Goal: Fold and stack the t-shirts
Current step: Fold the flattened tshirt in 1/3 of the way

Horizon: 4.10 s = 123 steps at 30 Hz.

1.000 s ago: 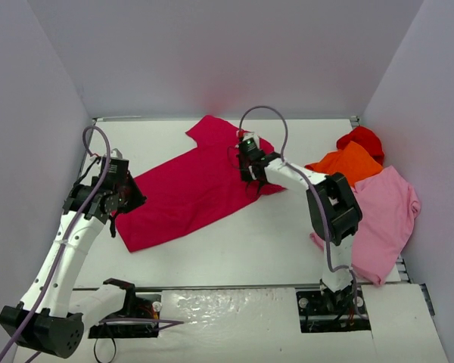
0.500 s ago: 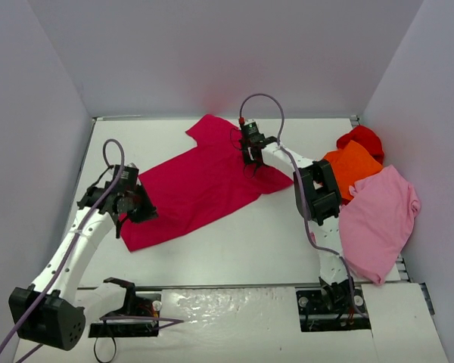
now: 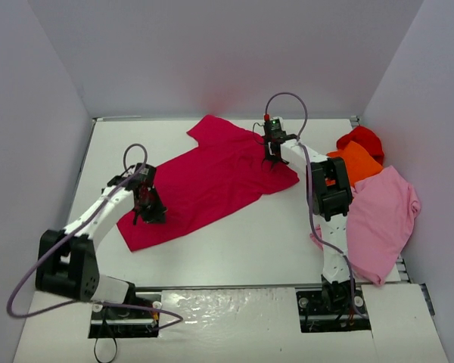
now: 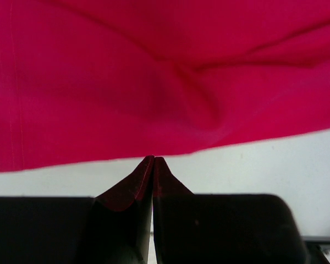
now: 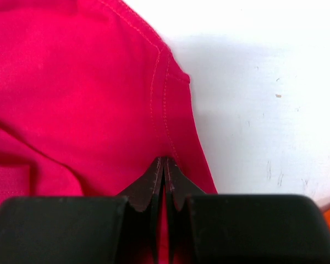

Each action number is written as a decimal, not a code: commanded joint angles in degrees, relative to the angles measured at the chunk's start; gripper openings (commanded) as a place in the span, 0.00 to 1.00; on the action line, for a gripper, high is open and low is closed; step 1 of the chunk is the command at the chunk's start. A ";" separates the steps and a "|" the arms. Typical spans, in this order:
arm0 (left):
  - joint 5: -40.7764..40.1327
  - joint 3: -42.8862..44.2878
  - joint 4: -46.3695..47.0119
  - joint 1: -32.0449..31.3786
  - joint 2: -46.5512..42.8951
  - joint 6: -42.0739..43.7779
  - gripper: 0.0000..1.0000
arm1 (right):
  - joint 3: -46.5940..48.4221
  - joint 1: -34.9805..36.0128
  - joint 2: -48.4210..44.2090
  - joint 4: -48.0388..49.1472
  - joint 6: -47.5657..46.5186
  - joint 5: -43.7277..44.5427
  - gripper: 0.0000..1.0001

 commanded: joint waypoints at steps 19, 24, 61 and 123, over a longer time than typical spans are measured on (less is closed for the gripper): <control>-21.37 32.25 -12.37 0.10 33.30 7.95 0.00 | -20.00 1.07 -15.48 -0.22 2.49 4.73 0.00; -23.60 38.56 -17.18 5.04 33.60 10.09 0.00 | -25.47 1.77 -20.76 -0.76 4.86 5.15 0.00; -12.25 19.18 -3.18 -2.01 14.78 7.96 0.00 | -20.95 5.18 -17.52 4.66 10.38 2.94 0.51; -16.24 9.08 -3.29 -5.81 10.08 6.27 0.07 | -9.25 -0.77 -14.63 13.67 12.02 -17.46 0.00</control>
